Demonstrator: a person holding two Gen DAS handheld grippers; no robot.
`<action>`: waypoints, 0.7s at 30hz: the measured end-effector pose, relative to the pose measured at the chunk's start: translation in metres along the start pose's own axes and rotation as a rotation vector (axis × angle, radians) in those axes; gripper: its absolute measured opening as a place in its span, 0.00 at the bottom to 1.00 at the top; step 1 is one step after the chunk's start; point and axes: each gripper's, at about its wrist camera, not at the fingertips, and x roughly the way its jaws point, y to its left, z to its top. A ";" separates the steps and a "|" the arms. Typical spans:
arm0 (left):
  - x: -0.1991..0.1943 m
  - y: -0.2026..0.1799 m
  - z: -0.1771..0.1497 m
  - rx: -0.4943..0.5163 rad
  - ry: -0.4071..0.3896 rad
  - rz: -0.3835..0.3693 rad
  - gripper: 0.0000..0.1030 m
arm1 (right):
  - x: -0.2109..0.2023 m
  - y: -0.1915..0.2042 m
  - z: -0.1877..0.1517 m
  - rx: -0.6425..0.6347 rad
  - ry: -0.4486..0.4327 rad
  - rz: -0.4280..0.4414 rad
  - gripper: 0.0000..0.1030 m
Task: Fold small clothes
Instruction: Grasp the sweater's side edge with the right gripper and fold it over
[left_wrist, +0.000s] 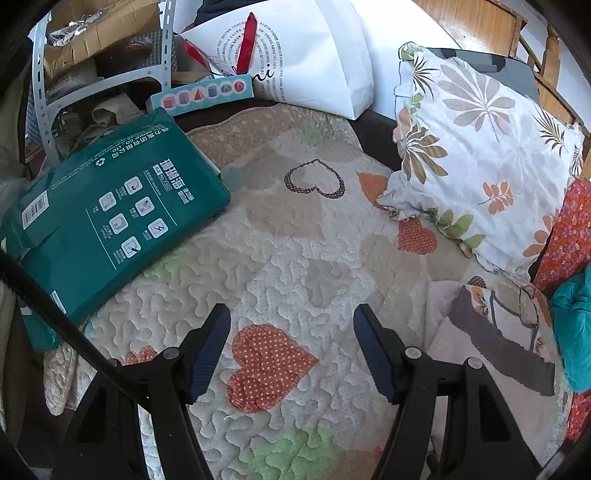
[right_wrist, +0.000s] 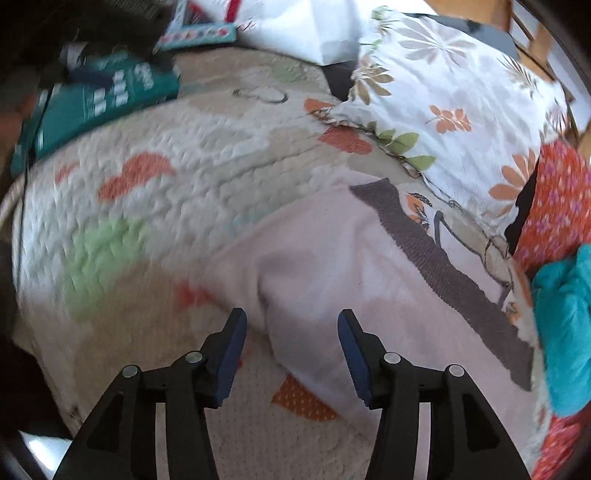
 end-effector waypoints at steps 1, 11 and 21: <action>0.000 -0.001 0.000 -0.001 0.001 0.001 0.66 | 0.003 0.004 -0.002 -0.024 0.008 -0.033 0.54; -0.004 0.009 0.002 -0.021 -0.009 -0.006 0.66 | 0.042 0.042 0.015 -0.186 0.042 -0.288 0.54; -0.004 0.021 0.005 -0.053 -0.006 -0.001 0.66 | 0.080 0.052 0.051 -0.160 0.095 -0.365 0.26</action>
